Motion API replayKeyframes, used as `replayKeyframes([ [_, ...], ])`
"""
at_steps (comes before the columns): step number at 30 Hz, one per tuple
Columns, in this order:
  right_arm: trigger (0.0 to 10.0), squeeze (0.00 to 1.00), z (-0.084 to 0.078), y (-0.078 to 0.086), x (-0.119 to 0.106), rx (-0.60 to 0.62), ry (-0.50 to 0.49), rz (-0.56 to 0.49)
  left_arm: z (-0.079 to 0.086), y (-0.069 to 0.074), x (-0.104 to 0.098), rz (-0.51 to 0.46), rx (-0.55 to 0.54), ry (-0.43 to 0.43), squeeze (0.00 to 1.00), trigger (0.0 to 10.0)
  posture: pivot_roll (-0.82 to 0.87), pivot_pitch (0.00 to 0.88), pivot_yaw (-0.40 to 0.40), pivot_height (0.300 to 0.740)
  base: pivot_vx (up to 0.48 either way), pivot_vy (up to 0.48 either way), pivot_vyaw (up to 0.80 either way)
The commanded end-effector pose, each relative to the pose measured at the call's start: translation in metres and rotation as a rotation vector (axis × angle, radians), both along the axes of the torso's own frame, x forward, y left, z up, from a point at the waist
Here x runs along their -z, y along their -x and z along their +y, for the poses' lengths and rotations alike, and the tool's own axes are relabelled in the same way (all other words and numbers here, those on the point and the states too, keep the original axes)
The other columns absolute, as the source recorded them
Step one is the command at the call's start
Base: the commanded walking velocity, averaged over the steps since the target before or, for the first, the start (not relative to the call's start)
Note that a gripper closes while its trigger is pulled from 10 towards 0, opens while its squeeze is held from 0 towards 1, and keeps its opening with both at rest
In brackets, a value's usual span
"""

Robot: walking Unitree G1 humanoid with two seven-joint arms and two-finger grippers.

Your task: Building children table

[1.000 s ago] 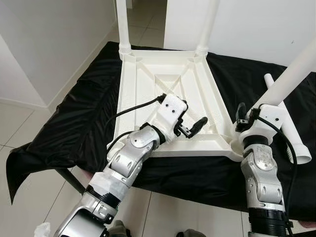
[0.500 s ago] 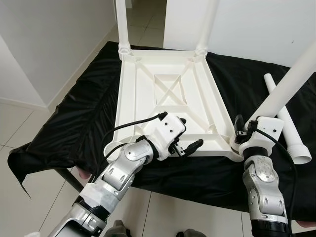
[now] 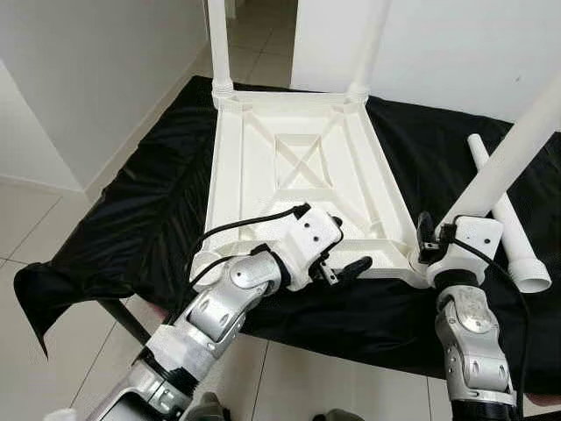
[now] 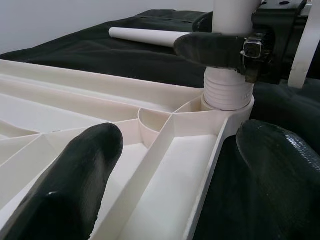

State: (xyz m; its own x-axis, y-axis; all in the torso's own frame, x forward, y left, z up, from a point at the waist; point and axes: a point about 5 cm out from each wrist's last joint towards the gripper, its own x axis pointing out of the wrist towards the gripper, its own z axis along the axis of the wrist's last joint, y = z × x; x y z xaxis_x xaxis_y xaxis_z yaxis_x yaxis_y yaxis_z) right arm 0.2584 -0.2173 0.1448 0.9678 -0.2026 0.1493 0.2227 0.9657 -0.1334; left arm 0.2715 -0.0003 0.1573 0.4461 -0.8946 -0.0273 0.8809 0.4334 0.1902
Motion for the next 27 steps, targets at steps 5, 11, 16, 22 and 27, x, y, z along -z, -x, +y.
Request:
replayKeyframes([
  [5,10.0,0.0,-0.006,0.006,0.018,-0.013,0.078,0.087,-0.003,0.009,0.008,0.045,0.138,-0.065,0.0,10.0,0.0,0.004,-0.02,0.74,0.0,0.0,0.0],
  [11,10.0,0.0,-0.004,0.009,0.029,-0.109,0.15,0.125,-0.005,0.022,0.013,0.074,0.2,-0.087,0.0,10.0,0.0,0.011,-0.022,0.74,0.0,0.0,0.0],
  [16,10.0,0.0,-0.003,0.013,0.036,-0.149,0.144,0.136,-0.005,0.024,0.014,0.08,0.199,-0.088,0.0,10.0,0.01,0.015,-0.025,0.74,0.0,0.0,0.0],
  [22,10.0,0.0,-0.003,0.016,0.046,-0.14,-0.002,0.137,-0.004,0.021,0.012,0.079,0.18,-0.092,0.0,10.0,0.01,0.02,-0.026,0.74,0.0,0.0,0.0],
  [27,10.0,0.0,-0.005,0.017,0.049,-0.11,-0.086,0.136,-0.004,0.022,0.011,0.078,0.181,-0.091,0.0,10.0,0.01,0.02,-0.027,0.74,0.0,0.0,0.0],
])
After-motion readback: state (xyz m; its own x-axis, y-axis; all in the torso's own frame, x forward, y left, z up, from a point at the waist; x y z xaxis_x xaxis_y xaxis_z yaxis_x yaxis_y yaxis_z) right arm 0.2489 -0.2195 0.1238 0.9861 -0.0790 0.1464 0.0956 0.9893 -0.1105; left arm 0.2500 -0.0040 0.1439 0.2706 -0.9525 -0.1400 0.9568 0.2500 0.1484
